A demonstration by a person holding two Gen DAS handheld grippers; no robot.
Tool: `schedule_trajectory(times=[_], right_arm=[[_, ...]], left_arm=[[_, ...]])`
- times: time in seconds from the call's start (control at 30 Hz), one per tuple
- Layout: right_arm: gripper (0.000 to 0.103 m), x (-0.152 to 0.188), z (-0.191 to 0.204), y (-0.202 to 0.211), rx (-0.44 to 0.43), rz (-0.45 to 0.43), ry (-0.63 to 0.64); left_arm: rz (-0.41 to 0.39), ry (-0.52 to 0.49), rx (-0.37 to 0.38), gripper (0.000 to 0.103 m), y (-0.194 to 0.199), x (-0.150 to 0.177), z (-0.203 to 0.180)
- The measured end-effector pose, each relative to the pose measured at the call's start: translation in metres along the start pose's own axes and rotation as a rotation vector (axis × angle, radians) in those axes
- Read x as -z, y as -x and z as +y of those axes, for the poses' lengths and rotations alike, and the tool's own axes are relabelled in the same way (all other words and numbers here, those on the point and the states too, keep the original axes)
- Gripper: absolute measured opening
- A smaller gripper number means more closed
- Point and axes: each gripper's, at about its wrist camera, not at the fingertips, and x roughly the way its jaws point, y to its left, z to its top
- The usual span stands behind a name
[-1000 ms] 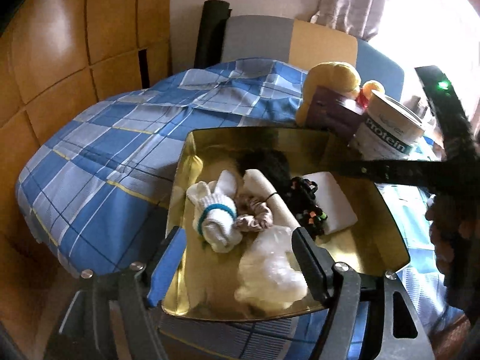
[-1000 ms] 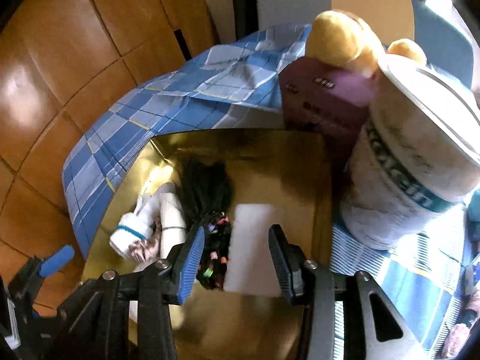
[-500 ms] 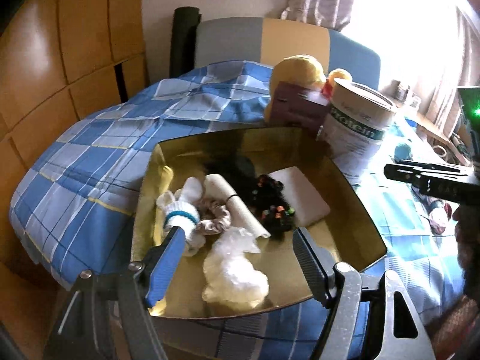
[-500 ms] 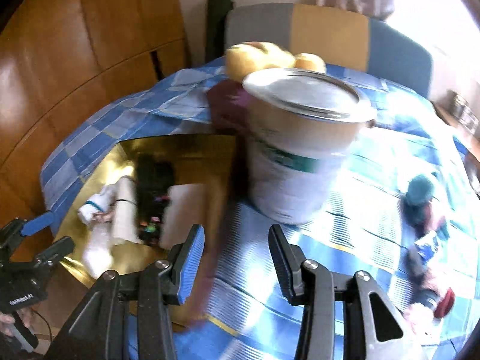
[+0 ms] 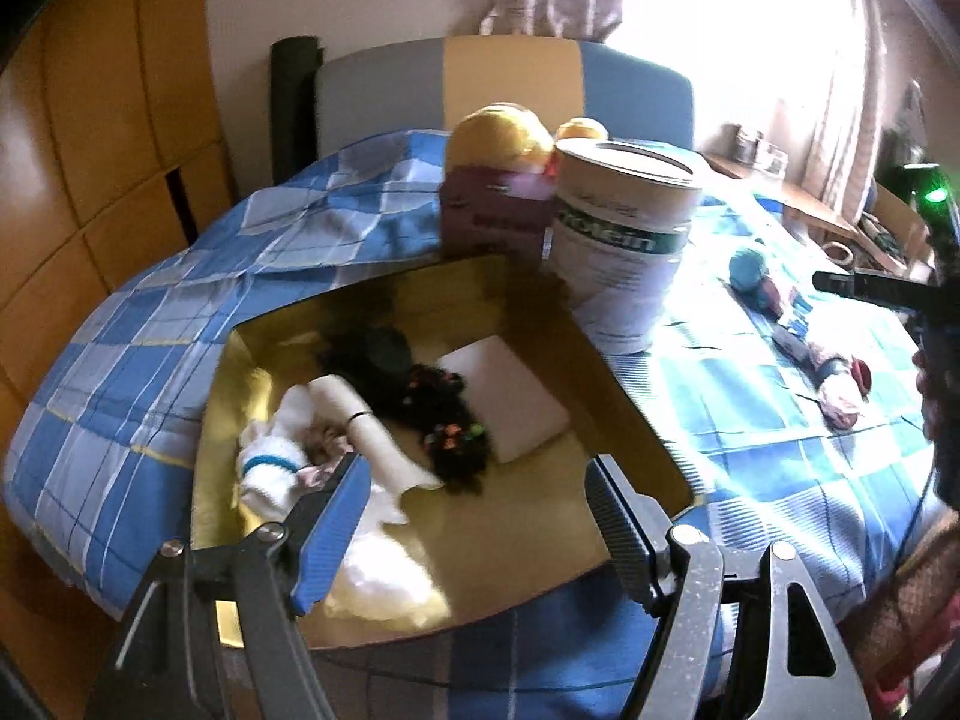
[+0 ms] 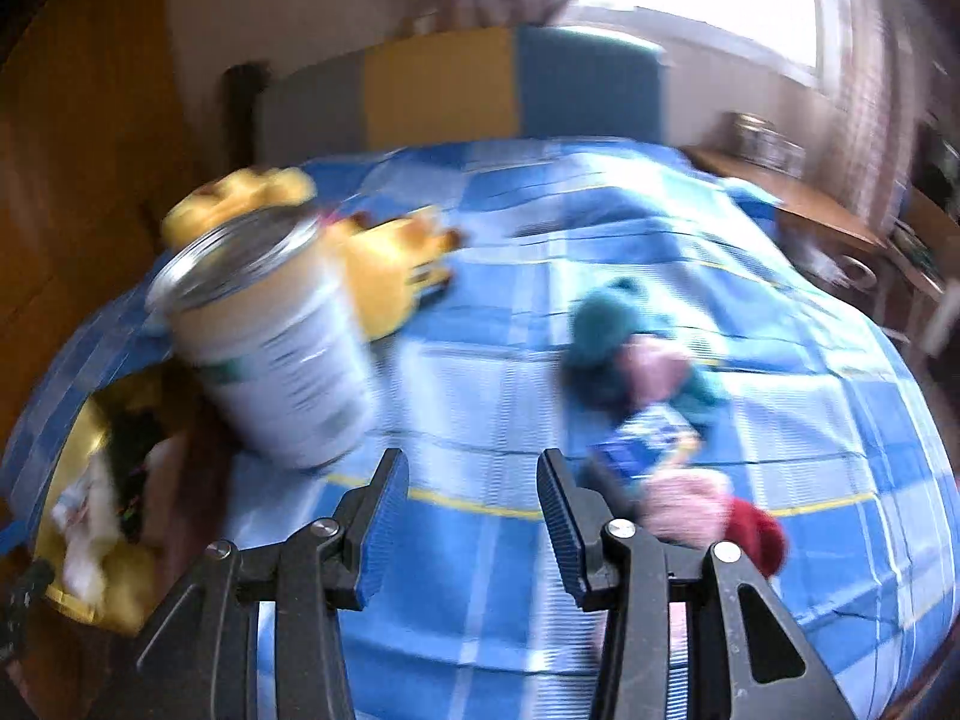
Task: Organize soft objects
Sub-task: 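Move both grippers back toward the remaining soft items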
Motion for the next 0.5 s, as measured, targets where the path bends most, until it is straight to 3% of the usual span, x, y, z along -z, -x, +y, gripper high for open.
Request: schedule_trajectory(times=[0.27,0.33,0.5], right_arm=[[0.045,0.004,-0.104,0.004,0.254,-0.114,-0.287],[0.045,0.009,-0.126,0.006,0.241,-0.112,-0.404],[0.045,0.016,-0.149,0.005,0.196,-0.109,-0.534]], left_arm=[[0.001,-0.086,0.049,0.075,-0.003,-0.01,-0.041],[0.005,-0.104,0.064,0.075,-0.006,-0.012,-0.053],[0.008,-0.159,0.103,0.075,-0.012,-0.019,-0.084]])
